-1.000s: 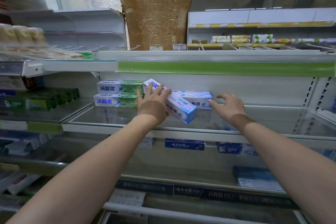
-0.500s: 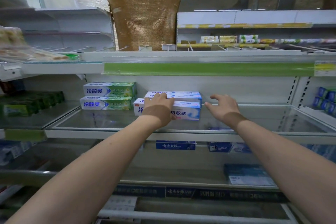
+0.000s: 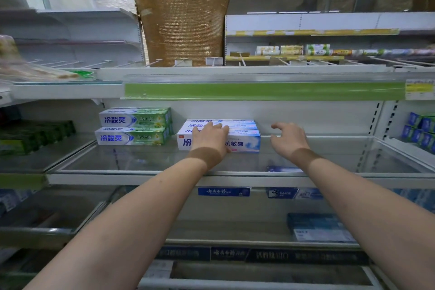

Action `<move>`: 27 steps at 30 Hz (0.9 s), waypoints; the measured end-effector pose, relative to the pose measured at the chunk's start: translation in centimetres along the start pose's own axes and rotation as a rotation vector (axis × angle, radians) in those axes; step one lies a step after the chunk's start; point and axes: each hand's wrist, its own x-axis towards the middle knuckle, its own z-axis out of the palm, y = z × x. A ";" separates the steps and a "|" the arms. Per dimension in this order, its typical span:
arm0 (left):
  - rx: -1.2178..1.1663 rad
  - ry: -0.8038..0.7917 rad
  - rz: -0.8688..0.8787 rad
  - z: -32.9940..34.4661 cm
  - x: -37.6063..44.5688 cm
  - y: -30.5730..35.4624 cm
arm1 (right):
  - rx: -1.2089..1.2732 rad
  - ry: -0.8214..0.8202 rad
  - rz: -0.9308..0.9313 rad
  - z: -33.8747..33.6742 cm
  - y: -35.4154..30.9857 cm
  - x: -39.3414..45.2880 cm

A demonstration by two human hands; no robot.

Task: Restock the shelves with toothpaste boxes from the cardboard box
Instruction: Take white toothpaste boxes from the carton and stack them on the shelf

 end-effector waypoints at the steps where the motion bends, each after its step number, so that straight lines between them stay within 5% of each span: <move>1: 0.002 0.003 -0.006 0.1 0.1 0.1 | 0.004 -0.006 0.003 0.0 0.0 0.0; 16: -0.037 0.007 0.019 -0.2 -0.3 -0.6 | 0.014 0.071 -0.107 -0.6 -3.5 0.5; 27: 0.006 0.210 -0.343 -4.5 -6.7 -9.6 | 0.043 -0.027 -0.448 4.9 -14.0 -2.3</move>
